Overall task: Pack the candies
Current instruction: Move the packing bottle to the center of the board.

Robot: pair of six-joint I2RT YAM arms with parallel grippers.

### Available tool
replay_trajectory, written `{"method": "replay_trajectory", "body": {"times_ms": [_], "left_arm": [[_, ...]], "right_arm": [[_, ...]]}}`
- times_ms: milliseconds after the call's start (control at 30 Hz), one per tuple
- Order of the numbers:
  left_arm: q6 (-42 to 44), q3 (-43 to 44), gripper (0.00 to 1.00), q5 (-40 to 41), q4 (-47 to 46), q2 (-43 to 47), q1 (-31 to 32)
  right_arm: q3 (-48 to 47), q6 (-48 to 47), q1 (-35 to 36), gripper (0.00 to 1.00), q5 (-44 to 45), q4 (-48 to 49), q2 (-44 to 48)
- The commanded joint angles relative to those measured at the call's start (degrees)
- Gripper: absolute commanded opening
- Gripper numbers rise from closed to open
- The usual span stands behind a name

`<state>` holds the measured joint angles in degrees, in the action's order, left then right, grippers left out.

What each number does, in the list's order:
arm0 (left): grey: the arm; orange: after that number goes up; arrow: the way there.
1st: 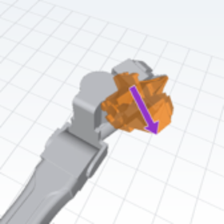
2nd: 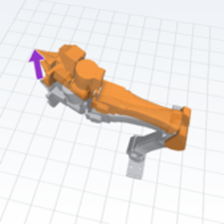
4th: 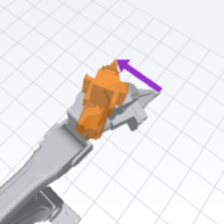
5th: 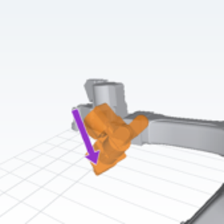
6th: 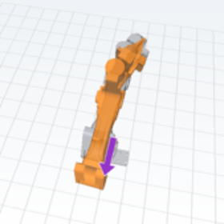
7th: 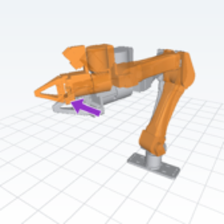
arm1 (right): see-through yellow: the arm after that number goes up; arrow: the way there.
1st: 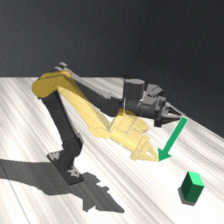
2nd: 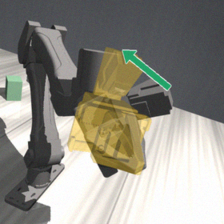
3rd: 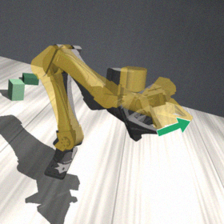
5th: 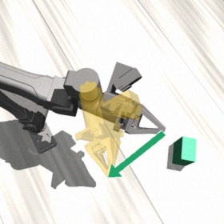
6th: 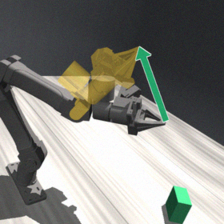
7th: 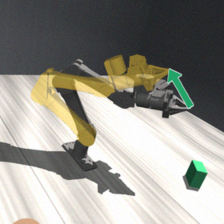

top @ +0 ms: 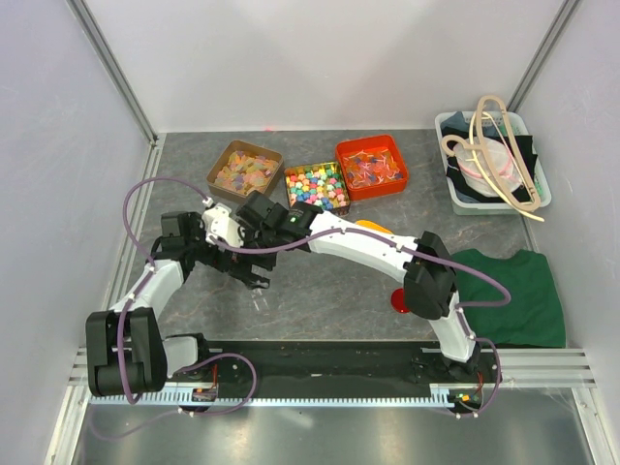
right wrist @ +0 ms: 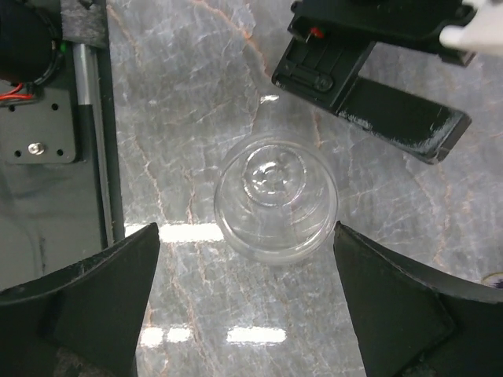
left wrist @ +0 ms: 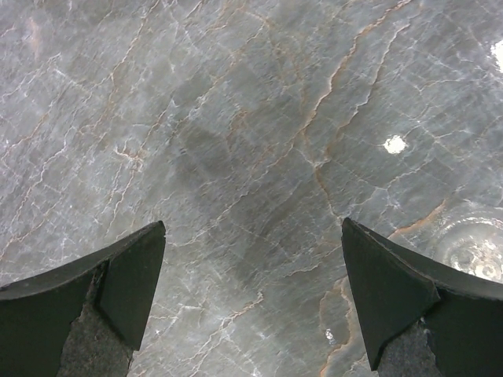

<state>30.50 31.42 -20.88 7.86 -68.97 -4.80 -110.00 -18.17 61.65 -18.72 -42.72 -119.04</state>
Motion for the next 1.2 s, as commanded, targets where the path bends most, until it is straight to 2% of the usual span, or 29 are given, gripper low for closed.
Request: {"method": "replay_trajectory", "body": {"times_ms": [0,267,533,833,933,1067,1133,1167], "left_arm": [[-1.85,-0.04,0.99,1.64,-2.93,0.15,-0.47],[-2.02,-0.83,0.99,1.99,-3.46,1.29,-0.65],[-2.11,-1.18,0.99,1.73,-3.73,2.00,-0.74],[-2.11,-1.36,0.99,1.72,-3.90,2.26,-0.74],[-1.94,-1.45,0.99,1.64,-3.90,2.26,-0.65],[-2.02,-1.45,0.99,1.55,-3.90,2.44,-0.83],[-2.02,-1.54,0.99,1.55,-3.90,2.52,-0.83],[-2.02,-1.54,0.99,1.55,-3.90,2.52,-0.83]], "right_arm": [[-1.80,-0.90,0.84,0.98,5.09,2.64,-0.48],[-4.61,-1.07,2.07,0.98,9.05,3.08,-3.65],[-5.32,-1.34,1.99,0.98,9.32,4.40,-4.79],[-6.28,-3.01,1.90,0.92,4.22,1.32,-6.29],[-6.11,-3.27,1.81,0.85,4.04,0.88,-6.64],[-5.67,-3.45,1.46,0.70,2.99,-0.17,-6.03],[-4.80,-3.62,1.11,0.70,2.64,-0.35,-4.89],[-4.36,-3.71,1.11,0.64,2.46,-0.43,-4.27]]}}
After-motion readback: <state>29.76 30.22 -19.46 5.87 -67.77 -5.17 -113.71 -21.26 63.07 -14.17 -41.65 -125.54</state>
